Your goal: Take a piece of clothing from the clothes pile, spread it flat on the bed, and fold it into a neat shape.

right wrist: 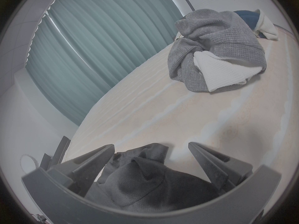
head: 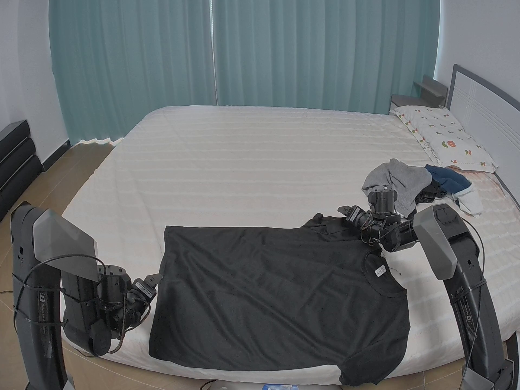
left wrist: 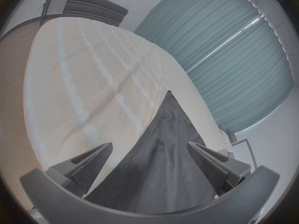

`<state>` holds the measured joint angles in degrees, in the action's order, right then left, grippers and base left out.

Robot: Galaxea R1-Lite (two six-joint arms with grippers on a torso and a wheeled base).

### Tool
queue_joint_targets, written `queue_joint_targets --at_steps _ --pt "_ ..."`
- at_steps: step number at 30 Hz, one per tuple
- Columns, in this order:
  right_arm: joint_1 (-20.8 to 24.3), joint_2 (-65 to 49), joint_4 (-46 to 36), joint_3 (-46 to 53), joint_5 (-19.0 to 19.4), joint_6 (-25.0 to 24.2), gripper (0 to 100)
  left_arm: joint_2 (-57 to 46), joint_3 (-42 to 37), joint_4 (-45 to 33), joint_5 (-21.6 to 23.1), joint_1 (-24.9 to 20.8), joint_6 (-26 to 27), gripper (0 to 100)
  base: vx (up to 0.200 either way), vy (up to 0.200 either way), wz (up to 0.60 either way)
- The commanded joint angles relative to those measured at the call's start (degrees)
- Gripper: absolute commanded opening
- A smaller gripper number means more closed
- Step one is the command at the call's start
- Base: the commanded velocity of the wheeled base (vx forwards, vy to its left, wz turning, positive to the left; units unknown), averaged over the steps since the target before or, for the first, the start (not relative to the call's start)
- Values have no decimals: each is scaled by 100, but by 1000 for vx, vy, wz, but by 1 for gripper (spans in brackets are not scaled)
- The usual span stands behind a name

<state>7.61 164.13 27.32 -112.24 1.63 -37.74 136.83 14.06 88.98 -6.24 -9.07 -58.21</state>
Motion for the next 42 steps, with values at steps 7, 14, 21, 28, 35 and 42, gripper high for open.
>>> queue_joint_targets --at_steps 7,14,21,28,35,42 --pt "13 295 -16 -235 4 -190 0 37 1 76 -17 -16 3 100 0 0 0" --pt "-58 277 81 -235 12 -304 0 37 9 76 -17 -16 3 100 0 0 0" --pt "-75 57 643 -235 4 -603 0 37 9 76 -17 -16 3 100 0 0 0" --pt "-181 -66 1575 -235 74 -576 0 37 9 76 -44 -25 3 100 0 0 0" --pt "-233 145 1540 -235 74 -532 0 37 9 76 -44 -25 3 100 0 0 0" --pt "-277 303 1469 -235 56 -471 100 37 9 76 -44 -25 3 100 0 0 0"
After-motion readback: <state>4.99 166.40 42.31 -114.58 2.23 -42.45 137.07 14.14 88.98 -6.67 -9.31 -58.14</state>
